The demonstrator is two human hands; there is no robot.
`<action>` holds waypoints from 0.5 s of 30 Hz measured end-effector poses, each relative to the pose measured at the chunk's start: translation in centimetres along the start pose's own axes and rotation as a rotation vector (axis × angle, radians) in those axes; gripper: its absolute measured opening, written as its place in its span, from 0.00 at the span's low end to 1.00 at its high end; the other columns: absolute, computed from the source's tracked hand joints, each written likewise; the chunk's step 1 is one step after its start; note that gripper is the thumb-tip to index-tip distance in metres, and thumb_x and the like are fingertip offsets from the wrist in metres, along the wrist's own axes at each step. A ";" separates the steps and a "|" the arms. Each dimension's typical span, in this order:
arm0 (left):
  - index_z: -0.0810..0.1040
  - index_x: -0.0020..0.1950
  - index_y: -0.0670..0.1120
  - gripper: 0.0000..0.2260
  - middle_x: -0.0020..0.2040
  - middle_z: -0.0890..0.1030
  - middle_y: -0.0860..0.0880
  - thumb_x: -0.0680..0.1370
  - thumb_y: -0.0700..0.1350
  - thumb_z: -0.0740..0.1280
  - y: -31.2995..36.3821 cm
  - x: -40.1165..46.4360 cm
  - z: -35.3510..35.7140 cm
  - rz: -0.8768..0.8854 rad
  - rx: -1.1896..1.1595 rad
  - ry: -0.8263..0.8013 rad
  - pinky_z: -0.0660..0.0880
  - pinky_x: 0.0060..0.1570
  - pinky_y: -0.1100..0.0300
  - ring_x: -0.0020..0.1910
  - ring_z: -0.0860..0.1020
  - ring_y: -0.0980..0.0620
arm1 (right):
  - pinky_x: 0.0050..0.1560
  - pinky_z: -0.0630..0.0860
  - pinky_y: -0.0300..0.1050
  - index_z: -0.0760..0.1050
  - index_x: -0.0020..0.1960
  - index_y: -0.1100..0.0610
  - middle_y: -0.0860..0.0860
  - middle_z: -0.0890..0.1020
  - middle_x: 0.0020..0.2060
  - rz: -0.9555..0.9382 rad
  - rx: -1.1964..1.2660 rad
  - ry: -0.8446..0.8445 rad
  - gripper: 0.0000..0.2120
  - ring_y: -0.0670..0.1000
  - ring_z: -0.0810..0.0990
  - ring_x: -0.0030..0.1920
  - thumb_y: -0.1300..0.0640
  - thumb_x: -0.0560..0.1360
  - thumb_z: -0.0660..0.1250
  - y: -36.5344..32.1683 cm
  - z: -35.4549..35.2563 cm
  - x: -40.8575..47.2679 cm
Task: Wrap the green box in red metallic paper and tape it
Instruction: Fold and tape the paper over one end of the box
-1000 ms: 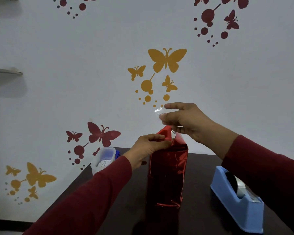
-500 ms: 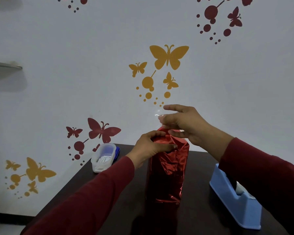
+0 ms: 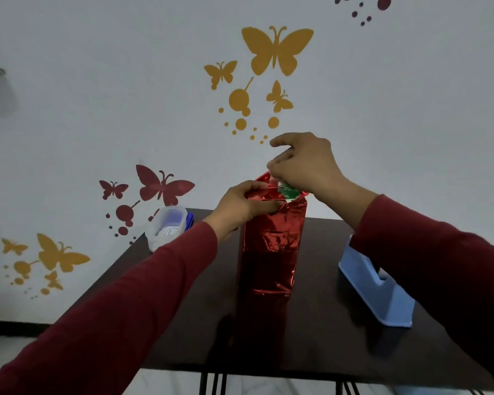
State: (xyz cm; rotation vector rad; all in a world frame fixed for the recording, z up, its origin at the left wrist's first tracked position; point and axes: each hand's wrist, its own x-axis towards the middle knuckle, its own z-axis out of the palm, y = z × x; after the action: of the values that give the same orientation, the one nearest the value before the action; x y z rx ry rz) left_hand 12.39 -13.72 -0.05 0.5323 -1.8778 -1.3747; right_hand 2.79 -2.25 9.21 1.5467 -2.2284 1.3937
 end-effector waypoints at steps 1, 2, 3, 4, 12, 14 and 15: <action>0.81 0.64 0.48 0.23 0.51 0.86 0.51 0.70 0.43 0.81 -0.1 -0.1 0.0 0.006 0.006 0.003 0.79 0.41 0.66 0.42 0.86 0.58 | 0.51 0.85 0.47 0.81 0.63 0.46 0.50 0.87 0.54 0.010 0.005 0.001 0.24 0.47 0.87 0.44 0.61 0.69 0.69 0.4 -0.1 0.0; 0.81 0.63 0.48 0.23 0.51 0.86 0.51 0.70 0.43 0.81 -0.1 0.0 0.0 0.012 0.010 0.007 0.79 0.40 0.67 0.41 0.85 0.60 | 0.50 0.85 0.46 0.82 0.63 0.47 0.49 0.88 0.51 0.041 0.049 -0.006 0.24 0.48 0.88 0.44 0.62 0.69 0.70 0.7 -0.3 0.0; 0.81 0.63 0.49 0.23 0.51 0.86 0.51 0.70 0.43 0.82 -0.1 0.0 0.0 0.015 0.011 0.008 0.79 0.40 0.67 0.42 0.85 0.60 | 0.47 0.85 0.44 0.82 0.62 0.47 0.49 0.89 0.47 0.083 0.116 -0.024 0.24 0.49 0.88 0.45 0.64 0.69 0.71 0.9 -0.6 0.0; 0.82 0.63 0.49 0.23 0.51 0.86 0.51 0.70 0.43 0.82 -0.1 0.0 0.0 0.013 0.010 0.003 0.79 0.40 0.67 0.43 0.85 0.59 | 0.43 0.85 0.44 0.82 0.61 0.48 0.49 0.89 0.44 0.137 0.190 -0.048 0.24 0.50 0.88 0.45 0.66 0.68 0.72 1.3 -0.8 -0.2; 0.81 0.66 0.51 0.25 0.53 0.86 0.50 0.69 0.42 0.81 -0.2 0.2 -0.1 0.040 0.017 -0.007 0.83 0.52 0.60 0.49 0.86 0.54 | 0.35 0.78 0.41 0.81 0.61 0.46 0.46 0.89 0.40 0.245 0.304 -0.133 0.27 0.49 0.89 0.41 0.68 0.67 0.74 2.6 -1.1 0.0; 0.81 0.66 0.51 0.25 0.53 0.86 0.51 0.70 0.42 0.81 -0.2 0.2 -0.1 0.046 0.015 -0.012 0.82 0.52 0.61 0.50 0.85 0.55 | 0.33 0.77 0.39 0.80 0.63 0.47 0.46 0.89 0.41 0.249 0.300 -0.147 0.27 0.47 0.87 0.37 0.68 0.68 0.74 2.7 -1.1 -0.1; 0.81 0.66 0.50 0.25 0.52 0.86 0.51 0.70 0.42 0.81 -0.2 0.1 -0.1 0.048 0.014 -0.011 0.82 0.52 0.61 0.49 0.85 0.55 | 0.32 0.76 0.38 0.80 0.63 0.48 0.47 0.89 0.41 0.251 0.302 -0.152 0.27 0.47 0.87 0.35 0.68 0.69 0.74 2.7 -1.1 -0.1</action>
State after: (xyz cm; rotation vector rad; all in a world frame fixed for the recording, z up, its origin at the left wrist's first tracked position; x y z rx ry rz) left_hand 12.34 -13.93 -0.16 0.4846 -1.8983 -1.3370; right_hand 0.23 -1.19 8.14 1.5442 -2.4654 1.8135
